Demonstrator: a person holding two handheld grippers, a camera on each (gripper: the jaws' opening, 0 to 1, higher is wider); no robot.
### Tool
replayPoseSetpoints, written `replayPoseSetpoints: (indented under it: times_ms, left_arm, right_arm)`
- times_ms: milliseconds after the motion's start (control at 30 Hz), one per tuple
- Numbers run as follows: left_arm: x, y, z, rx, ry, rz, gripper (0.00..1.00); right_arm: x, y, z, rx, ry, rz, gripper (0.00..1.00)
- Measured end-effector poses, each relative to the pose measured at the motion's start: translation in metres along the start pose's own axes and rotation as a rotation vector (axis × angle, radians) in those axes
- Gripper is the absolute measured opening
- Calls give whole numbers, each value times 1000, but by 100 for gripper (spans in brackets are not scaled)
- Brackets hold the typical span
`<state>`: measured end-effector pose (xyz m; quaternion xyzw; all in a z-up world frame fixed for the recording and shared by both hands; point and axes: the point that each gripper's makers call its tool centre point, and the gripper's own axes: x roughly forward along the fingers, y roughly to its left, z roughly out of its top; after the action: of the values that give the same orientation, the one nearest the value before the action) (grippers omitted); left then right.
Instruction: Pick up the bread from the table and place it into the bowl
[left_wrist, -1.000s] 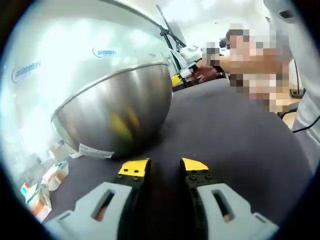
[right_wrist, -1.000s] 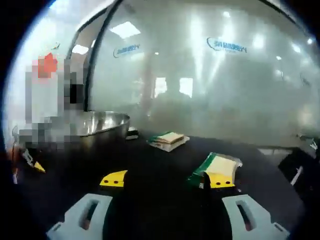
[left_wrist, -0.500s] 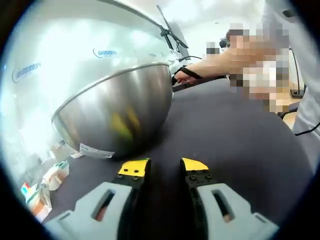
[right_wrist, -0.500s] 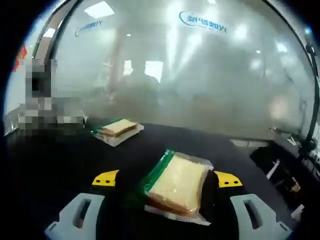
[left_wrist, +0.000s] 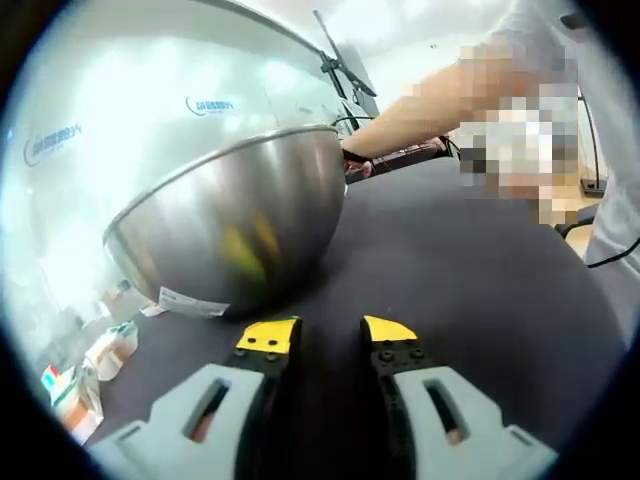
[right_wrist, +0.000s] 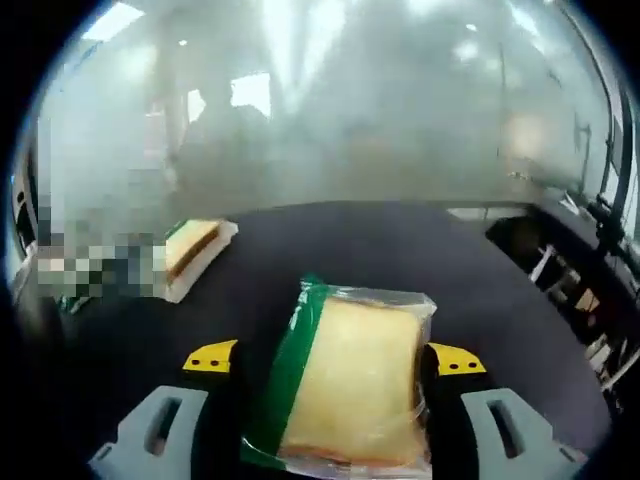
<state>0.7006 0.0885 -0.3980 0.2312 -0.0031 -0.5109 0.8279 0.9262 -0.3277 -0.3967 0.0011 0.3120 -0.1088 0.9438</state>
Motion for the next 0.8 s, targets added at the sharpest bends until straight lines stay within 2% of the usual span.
replayPoseSetpoints:
  times_ms: [100,133,233,333,567,800]
  left_arm:
    - [0,0,0,-2,0,0,19]
    - [0,0,0,-2,0,0,19]
    - [0,0,0,-1,0,1,19]
    - [0,0,0,1,0,1,19]
    - [0,0,0,0,0,0,19]
    - [-1,0,-1,-7,-1,-1,19]
  right_arm:
    - [3,-8,-2,-32,11,-66,76]
    - [5,-8,-6,-38,20,-63,76]
    - [13,-6,-13,50,52,-30,74]
    - [9,0,-15,40,52,-23,68]
    - [2,5,-22,61,77,-9,64]
    - [-2,8,-21,23,78,16,58]
